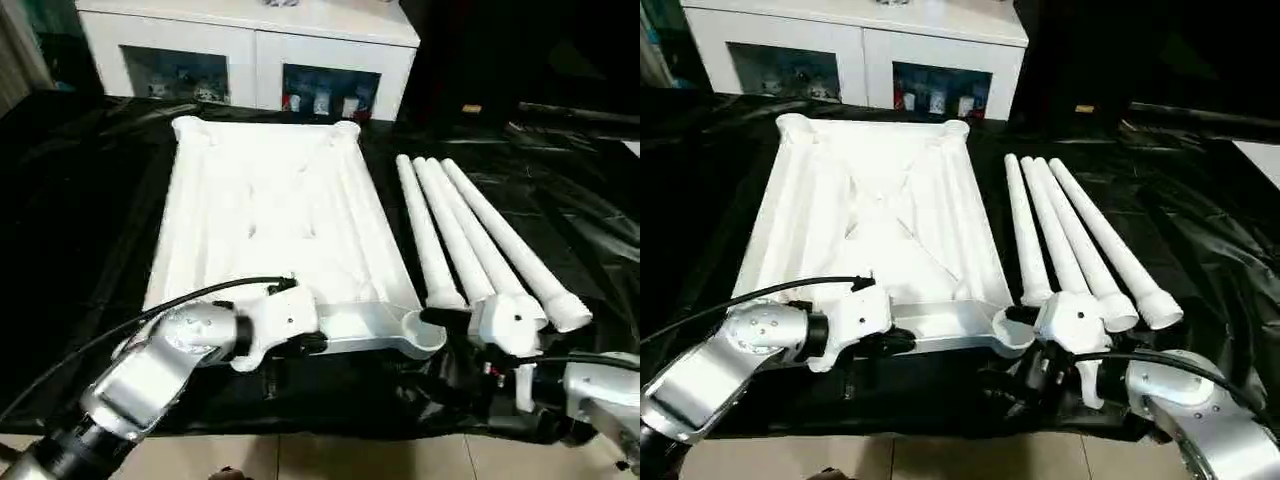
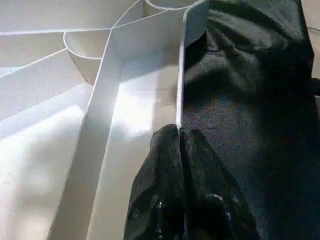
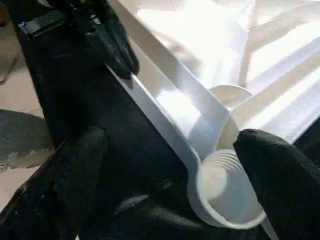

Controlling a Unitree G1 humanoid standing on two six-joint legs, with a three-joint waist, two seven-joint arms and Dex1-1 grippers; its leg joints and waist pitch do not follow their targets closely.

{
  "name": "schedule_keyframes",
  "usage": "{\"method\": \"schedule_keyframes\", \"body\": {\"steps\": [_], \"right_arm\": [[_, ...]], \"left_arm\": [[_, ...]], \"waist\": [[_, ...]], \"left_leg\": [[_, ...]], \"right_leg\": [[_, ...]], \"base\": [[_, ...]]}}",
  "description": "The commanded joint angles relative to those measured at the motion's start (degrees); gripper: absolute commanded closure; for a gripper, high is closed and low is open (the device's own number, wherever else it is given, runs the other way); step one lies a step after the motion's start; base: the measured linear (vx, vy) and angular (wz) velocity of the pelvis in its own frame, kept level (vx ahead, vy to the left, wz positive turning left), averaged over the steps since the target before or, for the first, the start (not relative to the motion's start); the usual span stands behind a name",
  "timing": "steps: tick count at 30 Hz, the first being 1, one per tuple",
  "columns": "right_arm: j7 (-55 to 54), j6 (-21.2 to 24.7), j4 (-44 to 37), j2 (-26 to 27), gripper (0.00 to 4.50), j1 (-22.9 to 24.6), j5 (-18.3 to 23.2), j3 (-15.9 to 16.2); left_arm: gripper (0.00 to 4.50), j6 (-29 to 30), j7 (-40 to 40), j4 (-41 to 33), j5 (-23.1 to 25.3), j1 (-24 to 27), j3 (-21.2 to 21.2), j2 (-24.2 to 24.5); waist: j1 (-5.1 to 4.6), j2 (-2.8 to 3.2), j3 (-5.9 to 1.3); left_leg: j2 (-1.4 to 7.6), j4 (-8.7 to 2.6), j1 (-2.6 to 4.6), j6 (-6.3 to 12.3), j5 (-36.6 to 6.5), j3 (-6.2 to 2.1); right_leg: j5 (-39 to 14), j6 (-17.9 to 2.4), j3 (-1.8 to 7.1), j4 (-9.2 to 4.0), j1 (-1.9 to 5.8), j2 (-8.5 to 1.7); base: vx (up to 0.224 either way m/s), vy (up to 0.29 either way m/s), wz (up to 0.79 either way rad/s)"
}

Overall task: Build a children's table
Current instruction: Move table base

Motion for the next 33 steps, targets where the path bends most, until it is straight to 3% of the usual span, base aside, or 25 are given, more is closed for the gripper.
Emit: {"method": "schedule_keyframes", "body": {"steps": [1,7,10,14,18,27,28,31,32,33], "right_arm": [[-0.5,-0.3,-0.5,0.1,0.00,-0.1,-0.6,-0.2],[-0.5,-0.5,0.3,0.6,0.00,-1.0,-1.1,0.1],[-0.6,-0.9,0.9,0.6,0.00,-1.7,-1.3,0.5],[-0.6,-1.2,1.3,0.5,0.00,-2.1,-1.6,0.7],[-0.5,-1.4,1.7,0.5,0.00,-2.4,-1.7,0.7],[-0.2,-1.8,2.7,0.7,0.00,-3.5,-2.1,0.4],[-0.8,-1.1,2.6,1.0,0.00,-3.9,-1.8,0.0],[-1.5,0.2,2.4,1.2,0.00,-4.3,-1.5,-0.5],[-4.0,5.1,2.3,2.5,0.00,-6.1,0.3,-2.0],[-5.2,6.7,2.4,3.1,0.00,-6.9,0.8,-2.6]], "left_arm": [[4.49,1.0,2.2,3.3,1.7,1.8,3.1,2.6],[4.49,-1.6,1.6,4.4,1.7,3.8,5.4,5.9],[4.49,-3.2,0.4,4.3,0.9,5.9,8.3,9.3],[4.49,-4.8,-0.1,4.9,0.3,7.2,10.5,11.3],[4.49,-8.9,-1.1,6.1,-1.0,8.3,12.1,12.0],[4.49,-15.5,-2.2,8.1,-1.5,8.4,13.5,12.6],[4.06,-15.4,-4.5,7.6,-4.0,7.8,14.5,12.2],[3.95,-13.9,-6.5,7.0,-6.5,7.3,15.5,11.8],[3.86,-12.1,-7.6,6.4,-9.0,6.5,17.1,12.0],[3.73,-12.4,-7.5,6.4,-9.2,6.2,17.6,12.2]], "waist": [[0.31,-0.02,-2.72],[-0.49,-0.09,-2.44],[-0.86,-0.50,-2.57],[-0.89,-0.42,-2.54],[-0.64,-0.61,-2.68],[0.00,-0.91,-2.79],[0.02,-1.23,-2.77],[0.04,-1.05,-2.89],[0.00,-1.11,-2.88],[-0.03,-1.02,-2.89]], "left_leg": [[3.83,-5.69,0.28,0.59,-13.3,-1.74],[3.68,-5.98,-0.09,-0.02,-16.0,-2.01],[3.71,-6.05,-0.07,-0.75,-17.0,-2.16],[3.74,-6.05,0.56,-0.94,-18.6,-1.99],[3.81,-6.06,0.86,-0.66,-17.8,-1.74],[3.85,-6.13,0.89,-0.62,-17.1,-1.64],[3.82,-6.12,0.88,-0.48,-16.6,-1.58],[3.77,-6.07,1.02,-0.62,-15.3,-1.50],[3.68,-6.00,1.12,-0.46,-13.9,-1.36],[3.58,-6.03,1.13,-0.48,-13.2,-1.37]], "right_leg": [[-10.5,-12.1,1.75,-4.48,1.47,-3.09],[-17.4,-9.8,1.65,-4.95,1.28,-3.14],[-19.1,-8.8,1.67,-5.02,1.07,-3.14],[-19.5,-8.9,1.85,-5.18,0.43,-3.03],[-14.7,-10.1,1.89,-4.77,0.29,-2.81],[-13.7,-9.8,1.93,-4.69,0.43,-2.93],[-13.4,-9.9,1.91,-4.70,0.45,-2.91],[-12.4,-10.5,1.88,-4.45,0.42,-2.85],[-10.0,-11.3,1.86,-4.21,0.41,-2.63],[-9.4,-11.6,1.83,-4.07,0.44,-2.57]], "base": [[0.000,0.000,0.00],[0.000,0.000,0.00],[0.000,0.000,0.00],[0.000,0.000,0.00],[0.000,0.000,0.00],[0.000,0.000,0.00],[0.000,0.000,0.00],[0.000,0.000,0.00],[0.000,0.000,0.00],[0.000,0.000,0.00]]}}
